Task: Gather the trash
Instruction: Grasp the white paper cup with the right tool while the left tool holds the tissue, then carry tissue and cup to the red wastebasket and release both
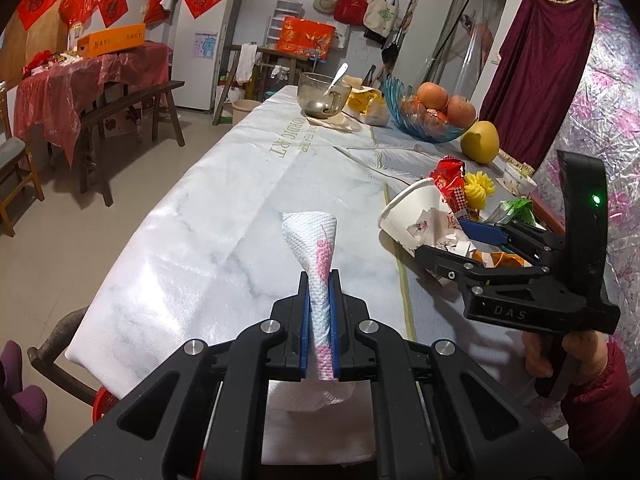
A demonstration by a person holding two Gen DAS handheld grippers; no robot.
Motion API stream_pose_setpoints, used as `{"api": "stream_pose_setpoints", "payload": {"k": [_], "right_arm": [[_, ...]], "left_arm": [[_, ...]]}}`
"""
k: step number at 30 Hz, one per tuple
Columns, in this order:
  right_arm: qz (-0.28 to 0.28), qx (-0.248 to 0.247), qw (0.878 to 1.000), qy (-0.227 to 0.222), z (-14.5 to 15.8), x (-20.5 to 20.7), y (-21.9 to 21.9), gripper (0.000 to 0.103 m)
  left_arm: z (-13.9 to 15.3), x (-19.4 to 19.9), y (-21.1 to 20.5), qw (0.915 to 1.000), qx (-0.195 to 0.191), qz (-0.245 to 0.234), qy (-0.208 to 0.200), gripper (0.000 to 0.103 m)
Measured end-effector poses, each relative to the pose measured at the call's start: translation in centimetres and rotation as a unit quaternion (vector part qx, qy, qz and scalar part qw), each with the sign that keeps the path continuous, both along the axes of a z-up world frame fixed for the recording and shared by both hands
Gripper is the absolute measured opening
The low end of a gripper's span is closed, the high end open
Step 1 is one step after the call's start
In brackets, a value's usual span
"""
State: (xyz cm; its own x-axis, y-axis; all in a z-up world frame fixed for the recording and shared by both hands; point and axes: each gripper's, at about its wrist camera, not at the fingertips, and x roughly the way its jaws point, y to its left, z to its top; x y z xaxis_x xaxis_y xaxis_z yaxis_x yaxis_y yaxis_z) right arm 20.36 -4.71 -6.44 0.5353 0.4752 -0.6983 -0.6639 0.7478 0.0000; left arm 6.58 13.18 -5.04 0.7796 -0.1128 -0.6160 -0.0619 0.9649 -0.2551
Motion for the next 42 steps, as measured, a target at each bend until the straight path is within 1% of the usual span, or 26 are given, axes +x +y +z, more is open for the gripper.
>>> {"api": "stream_pose_setpoints", "payload": {"k": [3, 6, 10, 14, 18, 20, 23, 26, 27, 29, 30, 31, 33, 35, 36, 37, 39, 40, 42], "right_arm": [[0.001, 0.04, 0.999, -0.005, 1.2, -1.3, -1.2, 0.071], [0.002, 0.069, 0.997, -0.017, 2.9, -2.8, -2.3, 0.071], [0.008, 0.1, 0.995, -0.022, 4.3, -4.8, -3.4, 0.072], [0.017, 0.133, 0.991, -0.028, 5.3, -7.1, -4.4, 0.072], [0.028, 0.154, 0.987, -0.03, 5.8, -9.3, -4.9, 0.072], [0.031, 0.163, 0.986, -0.032, 6.0, -10.4, -5.3, 0.072], [0.036, 0.17, 0.984, -0.029, 6.2, -11.8, -5.8, 0.072], [0.042, 0.171, 0.984, -0.027, 6.4, -12.8, -5.9, 0.072], [0.044, 0.171, 0.984, -0.027, 6.5, -13.1, -5.8, 0.072], [0.049, 0.169, 0.984, -0.027, 6.5, -13.5, -5.5, 0.072], [0.053, 0.167, 0.984, -0.028, 6.6, -13.7, -5.3, 0.072], [0.055, 0.165, 0.984, -0.028, 6.6, -13.8, -5.1, 0.072], [0.065, 0.16, 0.985, -0.028, 6.7, -14.3, -4.5, 0.072], [0.077, 0.157, 0.984, -0.029, 6.8, -14.9, -3.9, 0.072], [0.081, 0.158, 0.984, -0.029, 6.8, -15.2, -3.6, 0.072], [0.091, 0.16, 0.983, -0.025, 6.7, -15.6, -3.1, 0.072], [0.109, 0.157, 0.981, -0.014, 6.4, -16.2, -1.9, 0.072], [0.121, 0.152, 0.981, -0.006, 6.0, -16.6, -0.9, 0.072], [0.141, 0.135, 0.981, 0.005, 5.1, -17.6, 0.9, 0.072]], "left_arm": [[0.7, -0.8, 0.0, 1.0, -0.001, 0.001, -0.008, 0.009], [1.4, -1.9, 0.3, 0.9998, -0.002, 0.006, -0.018, 0.009], [2.1, -3.7, 1.0, 0.9994, -0.006, 0.02, -0.027, 0.009], [2.6, -6.2, 2.5, 0.9983, -0.006, 0.05, -0.029, 0.009], [2.1, -9.6, 5.1, 0.9954, 0.002, 0.095, -0.012, 0.009], [1.5, -11.1, 6.3, 0.9931, 0.009, 0.117, -0.001, 0.009], [-0.3, -13.0, 8.1, 0.9879, 0.017, 0.152, 0.028, 0.01], [-3.3, -13.9, 9.9, 0.9835, 0.007, 0.167, 0.07, 0.011], [-5.1, -13.6, 10.6, 0.981, -0.001, 0.168, 0.097, 0.012], [-7.9, -13.0, 11.7, 0.9756, -0.008, 0.176, 0.131, 0.013], [-9.2, -12.6, 12.3, 0.9719, -0.014, 0.185, 0.146, 0.022], [-10.2, -12.2, 12.9, 0.967, -0.021, 0.197, 0.16, 0.035], [-11.4, -12.0, 13.8, 0.958, -0.037, 0.221, 0.179, 0.046], [-11.1, -12.3, 13.9, 0.9577, -0.04, 0.224, 0.176, 0.054], [-10.5, -12.8, 13.9, 0.9574, -0.033, 0.234, 0.166, 0.066], [-9.9, -13.3, 13.8, 0.9556, -0.028, 0.247, 0.159, 0.08], [-8.9, -14.4, 14.0, 0.9507, -0.024, 0.274, 0.144, 0.089], [-8.5, -15.0, 14.2, 0.9484, -0.025, 0.282, 0.142, 0.09], [-8.3, -16.3, 14.8, 0.9408, -0.035, 0.305, 0.144, 0.092]]}}
